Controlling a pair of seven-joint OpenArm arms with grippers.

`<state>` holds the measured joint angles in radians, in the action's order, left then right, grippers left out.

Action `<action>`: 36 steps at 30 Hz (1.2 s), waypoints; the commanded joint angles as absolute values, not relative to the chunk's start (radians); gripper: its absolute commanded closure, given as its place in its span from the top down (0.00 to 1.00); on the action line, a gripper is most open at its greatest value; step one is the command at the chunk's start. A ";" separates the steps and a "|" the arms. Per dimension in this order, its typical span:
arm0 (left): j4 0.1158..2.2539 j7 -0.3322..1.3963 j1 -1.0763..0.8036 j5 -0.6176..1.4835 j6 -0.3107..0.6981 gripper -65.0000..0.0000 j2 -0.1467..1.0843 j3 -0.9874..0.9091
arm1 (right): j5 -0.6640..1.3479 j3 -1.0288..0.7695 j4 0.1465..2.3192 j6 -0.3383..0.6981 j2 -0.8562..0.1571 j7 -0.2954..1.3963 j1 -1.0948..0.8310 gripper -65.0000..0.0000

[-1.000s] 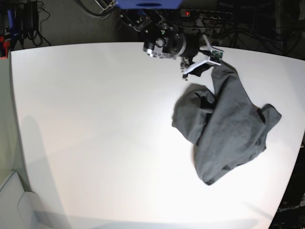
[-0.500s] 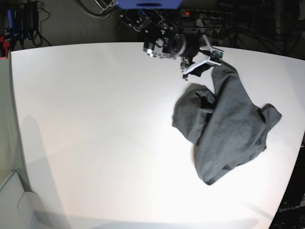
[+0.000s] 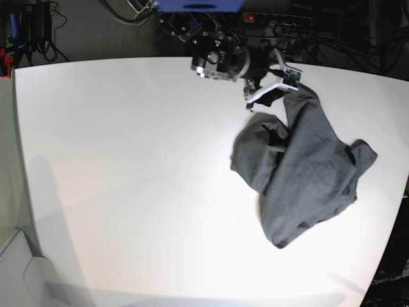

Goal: Layout the t-shirt on the table in an organized manner, then fold the t-shirt properly
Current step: 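Reach the right gripper to the t-shirt edge and grasp it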

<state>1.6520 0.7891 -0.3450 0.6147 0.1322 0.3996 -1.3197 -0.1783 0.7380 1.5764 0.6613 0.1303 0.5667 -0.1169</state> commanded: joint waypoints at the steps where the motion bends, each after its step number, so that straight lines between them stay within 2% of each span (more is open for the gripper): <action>1: 1.669 0.768 -0.346 0.628 0.165 0.48 0.430 -1.328 | -0.163 0.748 1.595 0.664 0.157 0.541 -0.119 0.71; 3: 1.669 0.768 -0.367 0.624 0.209 0.38 0.430 -1.333 | -0.163 0.748 1.595 0.664 0.157 0.538 -0.134 0.71; 5: 1.678 0.766 -0.384 0.605 0.223 0.34 0.430 -1.333 | -0.163 0.745 1.584 0.664 0.157 0.529 -0.131 0.71; 10: 1.678 0.757 -0.381 0.555 0.231 0.34 0.383 -1.328 | -0.163 0.743 1.504 0.664 0.157 0.444 -0.101 0.71; 18: 1.678 0.756 -0.366 0.530 0.234 0.34 0.326 -1.277 | -0.163 0.742 1.372 0.639 0.157 0.401 -0.002 0.71; 25: 1.672 0.757 -0.364 0.530 0.234 0.34 0.298 -1.242 | -0.162 0.743 1.357 0.619 0.157 0.398 0.059 0.71; 36: 1.679 0.757 -0.323 0.530 0.234 0.34 0.257 -1.191 | 0.128 0.745 1.198 0.615 0.157 0.378 0.199 0.71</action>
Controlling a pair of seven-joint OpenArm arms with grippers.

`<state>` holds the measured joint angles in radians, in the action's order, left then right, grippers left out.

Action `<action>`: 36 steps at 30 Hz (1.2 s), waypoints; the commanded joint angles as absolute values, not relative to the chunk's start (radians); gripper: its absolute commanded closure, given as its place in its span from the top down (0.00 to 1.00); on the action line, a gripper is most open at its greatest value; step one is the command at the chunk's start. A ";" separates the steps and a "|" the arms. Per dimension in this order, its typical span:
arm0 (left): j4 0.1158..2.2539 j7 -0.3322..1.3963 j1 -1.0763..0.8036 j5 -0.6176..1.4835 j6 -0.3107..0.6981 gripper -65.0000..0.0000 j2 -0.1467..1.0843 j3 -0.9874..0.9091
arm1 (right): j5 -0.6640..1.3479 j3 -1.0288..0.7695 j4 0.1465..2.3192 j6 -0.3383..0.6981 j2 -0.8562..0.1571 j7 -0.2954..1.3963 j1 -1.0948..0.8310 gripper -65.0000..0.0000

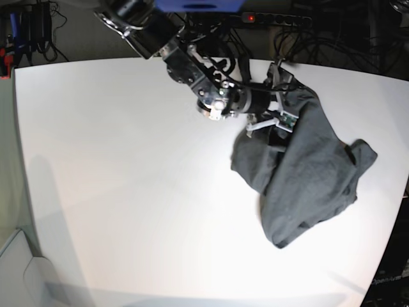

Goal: Layout the t-shirt on the table in an organized manner, then fold the t-shirt properly
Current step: 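Reach the right gripper to the t-shirt edge and grasp it, then pull the grasped edge across the table with the right gripper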

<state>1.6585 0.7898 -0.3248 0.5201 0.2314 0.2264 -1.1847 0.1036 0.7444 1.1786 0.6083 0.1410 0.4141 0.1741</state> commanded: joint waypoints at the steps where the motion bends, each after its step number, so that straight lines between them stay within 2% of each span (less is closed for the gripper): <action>1: 1.679 0.757 -0.323 0.530 0.234 0.34 0.257 -1.191 | 0.136 0.743 1.193 0.615 0.157 0.361 0.199 0.71; 6: 1.678 0.757 -0.323 0.530 0.234 0.34 0.257 -1.191 | 0.139 0.745 1.125 0.615 0.157 0.326 0.202 0.71; 13: 1.678 0.757 -0.317 0.530 0.232 0.34 0.255 -1.142 | 0.139 0.746 0.998 0.615 0.157 0.194 0.205 0.71; 29: 1.679 0.757 -0.323 0.530 0.232 0.34 0.232 -1.089 | 0.139 0.743 0.866 0.613 0.157 0.070 0.223 0.69; 32: 1.679 0.757 -0.323 0.530 0.232 0.34 0.234 -1.090 | 0.139 0.743 0.849 0.613 0.157 0.064 0.226 0.62; 36: 1.679 0.757 -0.321 0.530 0.232 0.34 0.232 -1.086 | 0.139 0.743 0.848 0.613 0.157 0.051 0.226 0.43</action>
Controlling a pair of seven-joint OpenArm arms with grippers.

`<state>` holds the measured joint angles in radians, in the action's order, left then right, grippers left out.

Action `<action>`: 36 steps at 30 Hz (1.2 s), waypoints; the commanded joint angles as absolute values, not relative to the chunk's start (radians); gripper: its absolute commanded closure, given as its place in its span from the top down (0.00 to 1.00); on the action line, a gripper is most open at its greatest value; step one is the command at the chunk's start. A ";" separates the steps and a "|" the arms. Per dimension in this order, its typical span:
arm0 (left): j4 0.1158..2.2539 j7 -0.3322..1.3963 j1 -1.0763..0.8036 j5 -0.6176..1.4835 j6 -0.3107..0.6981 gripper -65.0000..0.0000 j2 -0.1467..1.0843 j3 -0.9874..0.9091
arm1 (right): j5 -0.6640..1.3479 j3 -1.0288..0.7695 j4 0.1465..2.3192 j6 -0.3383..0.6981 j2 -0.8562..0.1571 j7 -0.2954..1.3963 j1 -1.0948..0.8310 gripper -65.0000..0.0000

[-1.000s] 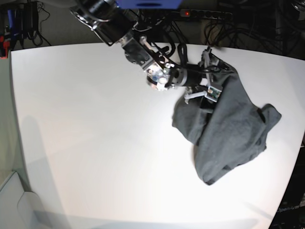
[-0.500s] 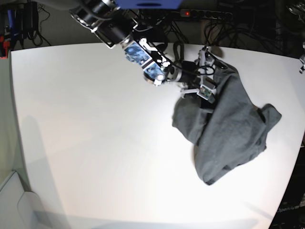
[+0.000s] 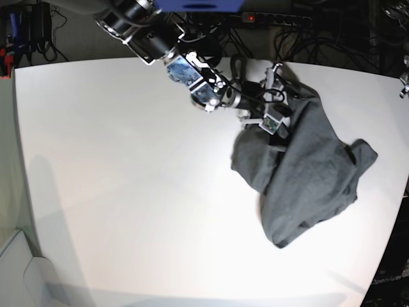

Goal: Layout the t-shirt on the table in an organized manner, then fold the t-shirt properly
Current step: 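Pull the grasped edge across the table with the right gripper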

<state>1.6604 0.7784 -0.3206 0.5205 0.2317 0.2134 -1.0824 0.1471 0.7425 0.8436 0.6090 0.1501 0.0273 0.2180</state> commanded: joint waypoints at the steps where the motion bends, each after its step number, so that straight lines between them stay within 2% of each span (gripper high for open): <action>1: 1.679 0.757 -0.320 0.530 0.232 0.34 0.231 -1.086 | 0.139 0.743 0.848 0.613 0.157 0.051 0.226 0.37; 8: 1.679 0.759 -0.317 0.530 0.232 0.34 0.229 -1.084 | 0.139 0.748 0.848 0.613 0.157 0.051 0.223 0.00; 13: 1.679 0.757 -0.325 0.530 0.232 0.34 0.229 -1.086 | 0.139 0.743 0.863 0.613 0.157 0.051 0.222 0.00; 17: 1.679 0.757 -0.326 0.530 0.232 0.34 0.229 -1.089 | 0.139 0.716 0.986 0.613 0.157 0.076 0.200 0.00; 25: 1.679 0.766 -0.326 0.538 0.232 0.34 0.228 -1.086 | 0.139 0.585 1.504 0.613 0.065 0.260 0.120 0.00; 32: 1.701 0.757 -0.375 0.538 0.232 0.34 0.231 -1.092 | 0.139 0.286 1.808 0.619 0.025 0.392 0.219 0.00; 36: 1.750 0.762 -0.390 0.536 0.232 0.34 0.228 -1.089 | 0.137 0.054 1.842 0.619 -0.008 0.453 0.358 0.00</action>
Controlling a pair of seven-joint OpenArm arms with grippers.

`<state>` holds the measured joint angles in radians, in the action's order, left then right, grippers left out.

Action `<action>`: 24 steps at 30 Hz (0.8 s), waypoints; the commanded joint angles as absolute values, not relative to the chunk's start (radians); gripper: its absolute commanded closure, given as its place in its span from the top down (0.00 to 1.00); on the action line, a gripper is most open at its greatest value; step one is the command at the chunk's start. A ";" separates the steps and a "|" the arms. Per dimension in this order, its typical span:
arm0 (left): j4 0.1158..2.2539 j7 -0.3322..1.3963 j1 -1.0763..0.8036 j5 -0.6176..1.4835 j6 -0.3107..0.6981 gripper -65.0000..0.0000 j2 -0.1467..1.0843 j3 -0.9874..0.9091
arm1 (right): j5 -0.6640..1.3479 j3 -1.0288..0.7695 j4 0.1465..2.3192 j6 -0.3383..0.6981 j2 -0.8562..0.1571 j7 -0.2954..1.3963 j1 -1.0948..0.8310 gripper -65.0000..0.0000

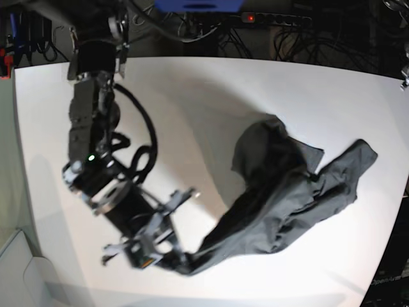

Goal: Layout the t-shirt on the table in an organized manner, then fold the t-shirt properly
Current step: 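Pull the grasped edge across the table with the right gripper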

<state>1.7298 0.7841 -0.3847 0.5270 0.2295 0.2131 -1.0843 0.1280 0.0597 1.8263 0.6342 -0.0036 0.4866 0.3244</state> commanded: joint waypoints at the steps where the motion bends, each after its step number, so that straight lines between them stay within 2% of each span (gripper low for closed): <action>1: 1.761 0.766 -0.390 0.539 0.232 0.34 0.226 -1.087 | 0.137 -0.002 1.842 0.619 -0.018 0.460 0.397 0.00; 6: 1.810 0.766 -0.392 0.530 0.232 0.34 0.168 -1.092 | 0.137 -0.302 1.816 0.619 -0.111 0.506 0.550 0.00; 10: 1.814 0.768 -0.389 0.533 0.232 0.34 0.154 -1.076 | 0.139 -0.410 1.689 0.619 -0.191 0.499 0.585 0.00; 14: 1.814 0.768 -0.384 0.530 0.232 0.34 0.134 -1.072 | 0.139 -0.475 1.549 0.619 -0.199 0.478 0.504 0.00; 20: 1.830 0.768 -0.381 0.530 0.232 0.34 0.130 -1.072 | 0.139 -0.607 1.366 0.615 -0.174 0.315 0.326 0.01; 22: 1.830 0.768 -0.381 0.532 0.232 0.34 0.130 -1.072 | 0.139 -0.680 1.353 0.615 -0.154 0.311 0.292 0.07; 24: 1.830 0.768 -0.381 0.536 0.232 0.34 0.130 -1.072 | 0.139 -0.725 1.353 0.615 -0.143 0.311 0.260 0.19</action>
<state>1.8122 0.7891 -0.3817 0.5224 0.2317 0.1154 -1.0657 0.1131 -0.7277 1.3323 0.6067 -0.1307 0.3466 0.2363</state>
